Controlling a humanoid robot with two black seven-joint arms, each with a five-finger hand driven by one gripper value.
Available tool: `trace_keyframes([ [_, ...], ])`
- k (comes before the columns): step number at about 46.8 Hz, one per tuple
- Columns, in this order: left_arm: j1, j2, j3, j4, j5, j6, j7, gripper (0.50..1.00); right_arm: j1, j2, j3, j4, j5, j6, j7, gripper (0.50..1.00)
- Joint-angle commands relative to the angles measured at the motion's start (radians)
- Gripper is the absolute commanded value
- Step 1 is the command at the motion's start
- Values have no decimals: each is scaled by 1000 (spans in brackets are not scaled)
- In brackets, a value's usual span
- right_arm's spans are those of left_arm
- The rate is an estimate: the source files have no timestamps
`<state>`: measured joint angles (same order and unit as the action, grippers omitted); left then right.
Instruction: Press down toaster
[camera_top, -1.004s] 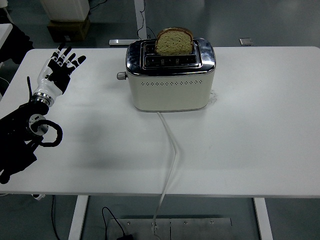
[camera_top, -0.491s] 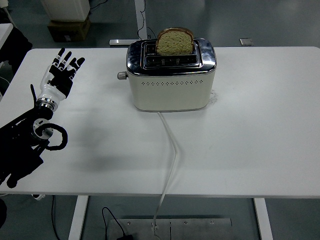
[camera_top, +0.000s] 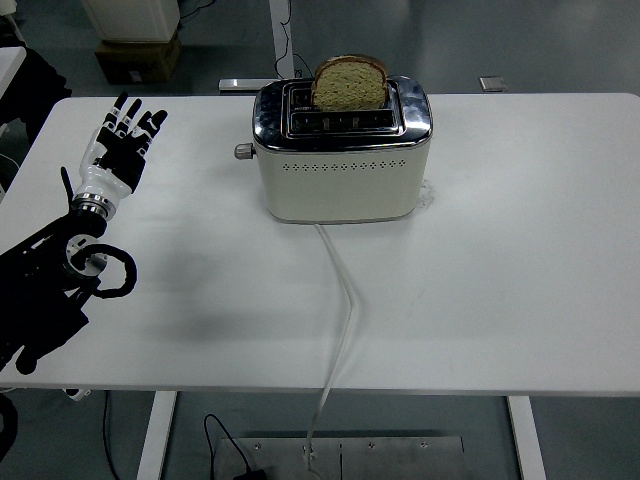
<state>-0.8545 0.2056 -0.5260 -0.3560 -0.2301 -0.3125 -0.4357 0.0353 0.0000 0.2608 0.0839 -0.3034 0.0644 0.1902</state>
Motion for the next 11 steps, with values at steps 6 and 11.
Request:
trace_keyframes([
  [6,0,1,-19,0,0,-4,0,1000,2,0,0,0,1,0,0,998],
  [11,0,3,-20,0,0,-4,0,1000,0,0,2,0,1,0,9,998],
])
